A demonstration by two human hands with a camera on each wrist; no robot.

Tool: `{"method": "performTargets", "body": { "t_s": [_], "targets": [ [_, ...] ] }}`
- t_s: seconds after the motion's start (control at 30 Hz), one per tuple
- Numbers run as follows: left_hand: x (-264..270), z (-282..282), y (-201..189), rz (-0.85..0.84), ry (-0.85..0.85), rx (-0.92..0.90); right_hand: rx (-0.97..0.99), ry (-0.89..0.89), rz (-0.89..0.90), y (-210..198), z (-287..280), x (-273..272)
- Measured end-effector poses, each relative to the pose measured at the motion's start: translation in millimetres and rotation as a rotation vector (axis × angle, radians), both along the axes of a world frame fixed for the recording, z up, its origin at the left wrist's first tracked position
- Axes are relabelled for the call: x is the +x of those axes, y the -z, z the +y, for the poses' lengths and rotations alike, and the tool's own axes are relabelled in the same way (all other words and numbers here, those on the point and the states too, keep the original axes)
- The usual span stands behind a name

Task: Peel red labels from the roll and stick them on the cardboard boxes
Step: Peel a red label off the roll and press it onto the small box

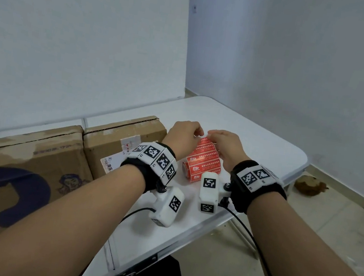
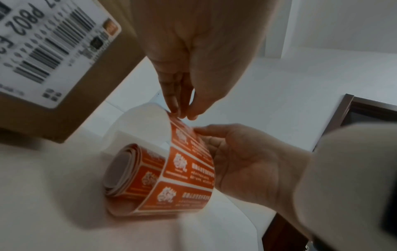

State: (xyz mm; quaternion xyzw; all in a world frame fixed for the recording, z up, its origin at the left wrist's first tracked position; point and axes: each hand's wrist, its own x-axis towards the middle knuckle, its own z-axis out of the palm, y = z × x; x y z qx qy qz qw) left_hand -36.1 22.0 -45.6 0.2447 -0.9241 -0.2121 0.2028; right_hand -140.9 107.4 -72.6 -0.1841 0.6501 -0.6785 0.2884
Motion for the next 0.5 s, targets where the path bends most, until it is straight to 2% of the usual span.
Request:
{"method": "performTargets", "body": {
  "t_s": [0.23, 0.5],
  "targets": [
    [-9.3, 10.1, 1.8, 0.04, 0.019, -0.093, -0.042, 0.066, -0.003, -5.9, 1.4, -0.1],
    [-5.1, 9.5, 2.0, 0.05, 0.038, -0.17, -0.066, 0.016, -0.058, -9.0, 2.5, 0.4]
  ]
}}
